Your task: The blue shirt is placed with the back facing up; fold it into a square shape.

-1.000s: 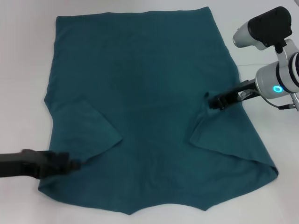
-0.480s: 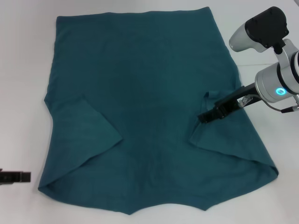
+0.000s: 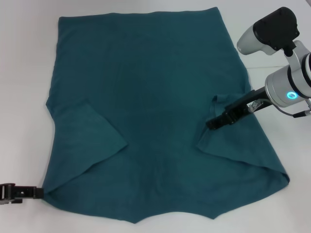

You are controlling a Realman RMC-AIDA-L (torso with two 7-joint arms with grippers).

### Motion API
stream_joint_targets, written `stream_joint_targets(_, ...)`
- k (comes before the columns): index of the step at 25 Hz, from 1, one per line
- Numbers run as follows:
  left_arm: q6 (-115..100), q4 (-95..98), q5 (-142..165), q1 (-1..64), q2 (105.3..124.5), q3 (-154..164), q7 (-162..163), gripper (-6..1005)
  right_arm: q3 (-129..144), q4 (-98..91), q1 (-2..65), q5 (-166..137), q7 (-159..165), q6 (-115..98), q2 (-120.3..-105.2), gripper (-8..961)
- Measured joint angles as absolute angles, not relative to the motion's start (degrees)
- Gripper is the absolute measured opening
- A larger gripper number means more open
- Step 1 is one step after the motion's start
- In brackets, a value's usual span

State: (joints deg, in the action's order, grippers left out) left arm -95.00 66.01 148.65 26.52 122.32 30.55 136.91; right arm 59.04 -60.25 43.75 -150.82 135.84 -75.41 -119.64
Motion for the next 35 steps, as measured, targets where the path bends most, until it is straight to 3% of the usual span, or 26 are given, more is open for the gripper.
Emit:
stream_joint_targets(26,-85.30,55.50,149.90,31.34,122.02,36.08,138.80,731,59.41,-60.32,42.90,-150.80,135.89,-74.57,-119.79,820)
stream_joint_targets(31,-83.96,54.76,149.53,31.13,122.16,35.73,138.72,699,59.31,-60.45,42.89,-150.64,135.88,-73.90,-119.79,820)
stream_joint_targets(35,-84.05,54.28,149.66,31.24,122.17,35.92,138.68,608,59.30,-60.62,42.89,-150.59,135.88,-73.68,-119.79,821)
